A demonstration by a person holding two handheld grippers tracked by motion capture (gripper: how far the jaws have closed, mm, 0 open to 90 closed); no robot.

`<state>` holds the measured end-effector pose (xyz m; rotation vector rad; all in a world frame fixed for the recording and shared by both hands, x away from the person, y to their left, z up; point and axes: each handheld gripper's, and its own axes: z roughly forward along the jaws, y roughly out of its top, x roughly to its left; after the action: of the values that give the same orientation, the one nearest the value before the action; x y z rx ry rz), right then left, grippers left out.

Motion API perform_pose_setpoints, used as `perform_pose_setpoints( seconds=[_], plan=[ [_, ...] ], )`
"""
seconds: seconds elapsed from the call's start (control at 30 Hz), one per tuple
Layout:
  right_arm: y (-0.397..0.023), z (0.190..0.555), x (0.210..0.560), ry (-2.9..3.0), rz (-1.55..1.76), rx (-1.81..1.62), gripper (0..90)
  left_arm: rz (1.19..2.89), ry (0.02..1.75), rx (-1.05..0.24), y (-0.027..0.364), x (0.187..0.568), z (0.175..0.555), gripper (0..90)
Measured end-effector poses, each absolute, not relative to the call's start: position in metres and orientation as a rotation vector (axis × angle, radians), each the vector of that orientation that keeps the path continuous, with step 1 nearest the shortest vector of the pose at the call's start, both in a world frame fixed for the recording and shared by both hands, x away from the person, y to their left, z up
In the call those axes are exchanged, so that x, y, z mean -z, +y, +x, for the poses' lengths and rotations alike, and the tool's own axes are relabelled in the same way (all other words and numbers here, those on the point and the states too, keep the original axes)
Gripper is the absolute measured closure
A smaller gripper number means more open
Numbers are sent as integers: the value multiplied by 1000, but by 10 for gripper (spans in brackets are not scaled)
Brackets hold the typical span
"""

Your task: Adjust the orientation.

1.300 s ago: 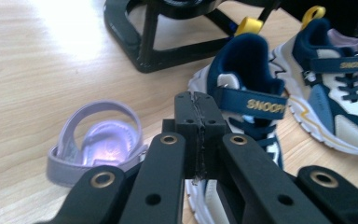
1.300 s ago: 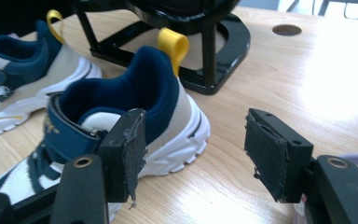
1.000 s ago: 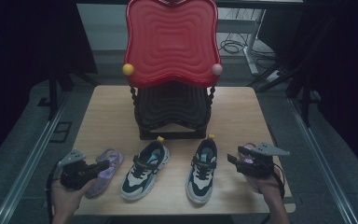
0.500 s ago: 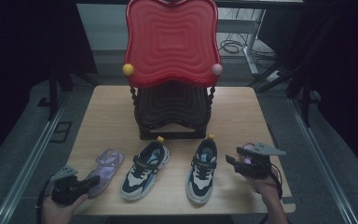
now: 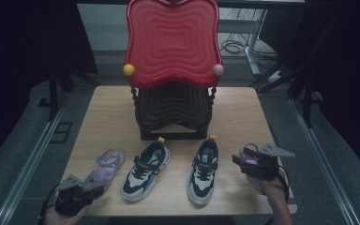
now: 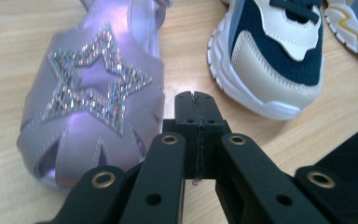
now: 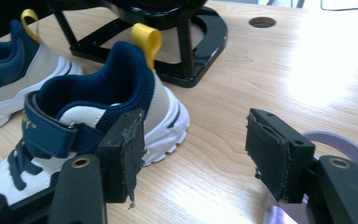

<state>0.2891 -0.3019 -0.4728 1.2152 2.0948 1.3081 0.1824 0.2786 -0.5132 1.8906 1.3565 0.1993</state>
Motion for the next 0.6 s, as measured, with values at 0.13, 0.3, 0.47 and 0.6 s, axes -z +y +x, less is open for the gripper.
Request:
perform_pose_setpoints(
  seconds=[0.13,0.3,0.47,0.6],
  plan=[
    [-306,290,474,2083,1239,-1302,375,1896,1374,-185,279,519,182,900],
    [-305,289,475,2089,1242,-1301,374,1912,1386,-188,277,523,183,900],
    [-307,290,476,2083,1259,-1289,367,1918,1395,-191,278,523,182,900],
    [-309,289,475,2074,1270,-1291,367,1916,1398,-183,277,523,180,900]
  ],
)
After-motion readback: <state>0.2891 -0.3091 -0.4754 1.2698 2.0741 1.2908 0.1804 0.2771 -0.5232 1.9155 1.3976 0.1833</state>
